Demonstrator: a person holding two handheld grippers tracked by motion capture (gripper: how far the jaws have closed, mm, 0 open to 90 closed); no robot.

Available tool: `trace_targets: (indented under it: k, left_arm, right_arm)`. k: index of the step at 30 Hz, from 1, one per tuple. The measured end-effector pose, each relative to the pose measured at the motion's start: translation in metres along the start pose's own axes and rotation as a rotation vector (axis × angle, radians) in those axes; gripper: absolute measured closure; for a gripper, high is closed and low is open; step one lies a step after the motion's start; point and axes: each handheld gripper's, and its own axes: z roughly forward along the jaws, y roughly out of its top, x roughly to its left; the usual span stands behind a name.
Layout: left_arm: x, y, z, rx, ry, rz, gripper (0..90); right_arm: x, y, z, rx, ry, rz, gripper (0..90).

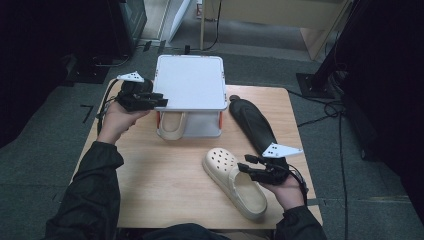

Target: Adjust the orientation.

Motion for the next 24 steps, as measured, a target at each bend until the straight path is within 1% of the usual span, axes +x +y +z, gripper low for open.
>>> trace_targets:
  k: [2, 4, 7, 9, 11, 14, 16, 18, 20, 23, 24]
  left_arm:
    - [0.001, 0.000, 0.000, -0.001, -0.003, 0.002, 61.1]
    - [0.002, 0.000, 0.000, -0.005, -0.006, -0.001, 61.2]
    - [0.002, 0.000, 0.000, -0.007, -0.005, 0.001, 61.2]
    - [0.002, 0.000, 0.000, -0.006, -0.005, 0.002, 61.2]
    - [0.002, 0.000, 0.000, -0.006, -0.004, 0.002, 61.2]
    - [0.002, 0.000, 0.001, -0.007, -0.001, 0.006, 61.4]
    - [0.002, 0.000, 0.001, -0.010, -0.001, 0.007, 61.4]
    - [0.002, -0.001, 0.001, -0.013, -0.003, 0.006, 61.4]
    - [0.002, -0.001, 0.002, -0.014, -0.003, 0.003, 61.5]
    - [0.002, -0.001, 0.002, -0.014, 0.001, 0.005, 61.5]
    - [0.002, -0.001, 0.002, -0.014, 0.000, 0.007, 61.5]
  right_arm:
    - [0.000, -0.002, -0.005, -0.007, -0.011, 0.002, 54.5]
    - [0.000, -0.005, -0.008, 0.014, -0.025, -0.007, 54.5]
    - [0.000, -0.012, -0.007, 0.041, -0.021, -0.013, 54.3]
    - [-0.001, -0.015, -0.003, 0.067, -0.017, -0.020, 53.9]
    - [-0.003, -0.019, 0.006, 0.098, -0.025, -0.030, 52.0]
    - [-0.007, -0.022, 0.014, 0.113, -0.037, -0.026, 52.0]
    - [-0.009, -0.022, 0.019, 0.132, -0.035, -0.017, 52.9]
    - [-0.009, -0.023, 0.025, 0.149, -0.039, -0.032, 54.2]
    - [-0.009, -0.022, 0.030, 0.152, -0.051, -0.030, 55.3]
    - [-0.009, -0.020, 0.035, 0.154, -0.069, -0.011, 57.2]
    - [-0.009, -0.021, 0.036, 0.154, -0.078, -0.019, 58.1]
